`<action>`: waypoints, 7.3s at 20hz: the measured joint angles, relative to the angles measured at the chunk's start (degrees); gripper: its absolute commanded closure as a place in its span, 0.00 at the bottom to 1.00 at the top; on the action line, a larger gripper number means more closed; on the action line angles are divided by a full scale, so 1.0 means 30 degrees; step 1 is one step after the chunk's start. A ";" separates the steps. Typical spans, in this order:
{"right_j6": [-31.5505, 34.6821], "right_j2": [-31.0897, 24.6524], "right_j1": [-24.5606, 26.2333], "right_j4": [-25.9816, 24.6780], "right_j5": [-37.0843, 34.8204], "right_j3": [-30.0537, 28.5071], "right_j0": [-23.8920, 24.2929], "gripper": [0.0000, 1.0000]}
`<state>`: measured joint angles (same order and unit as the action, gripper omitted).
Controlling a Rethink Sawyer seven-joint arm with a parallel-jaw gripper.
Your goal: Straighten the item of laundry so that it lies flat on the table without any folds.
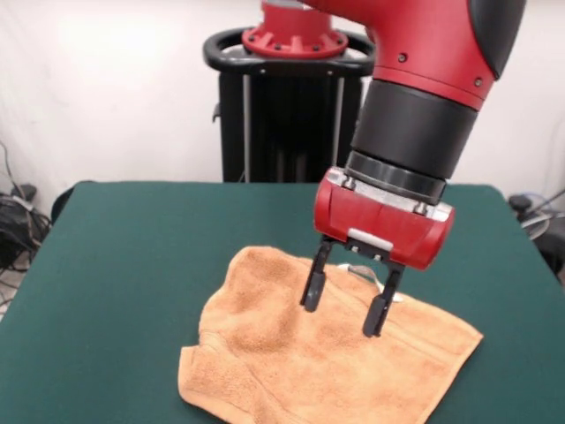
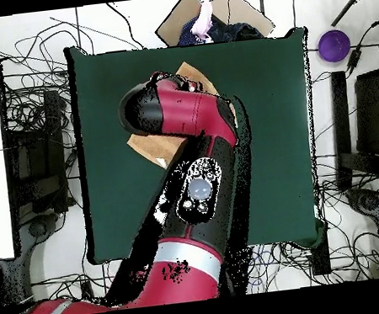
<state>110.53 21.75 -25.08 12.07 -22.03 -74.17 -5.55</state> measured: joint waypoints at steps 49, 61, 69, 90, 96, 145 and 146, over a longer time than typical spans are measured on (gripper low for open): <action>-0.1055 -0.9006 -0.5850 -0.6562 0.2762 -1.0552 0.5719 0.00; -1.1882 -1.6352 -0.4980 -1.1417 -0.3418 -0.8614 0.9532 0.00; -1.4227 -1.8136 -0.5188 -1.1551 -0.3863 -0.7954 0.9758 0.00; -1.4345 -1.8290 -0.4099 -1.4874 -0.3863 -0.8012 1.2542 0.00; -1.4345 -1.7156 -0.3641 -1.6197 -0.3863 -0.7918 1.1233 0.00; -1.4345 -1.4878 0.0183 -1.7476 -0.2847 -0.6148 0.7896 0.00; -1.4345 -1.4845 0.0181 -1.7476 -0.2791 -0.6156 0.7888 0.00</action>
<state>67.49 -22.78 -24.54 -40.36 -30.40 -92.63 18.11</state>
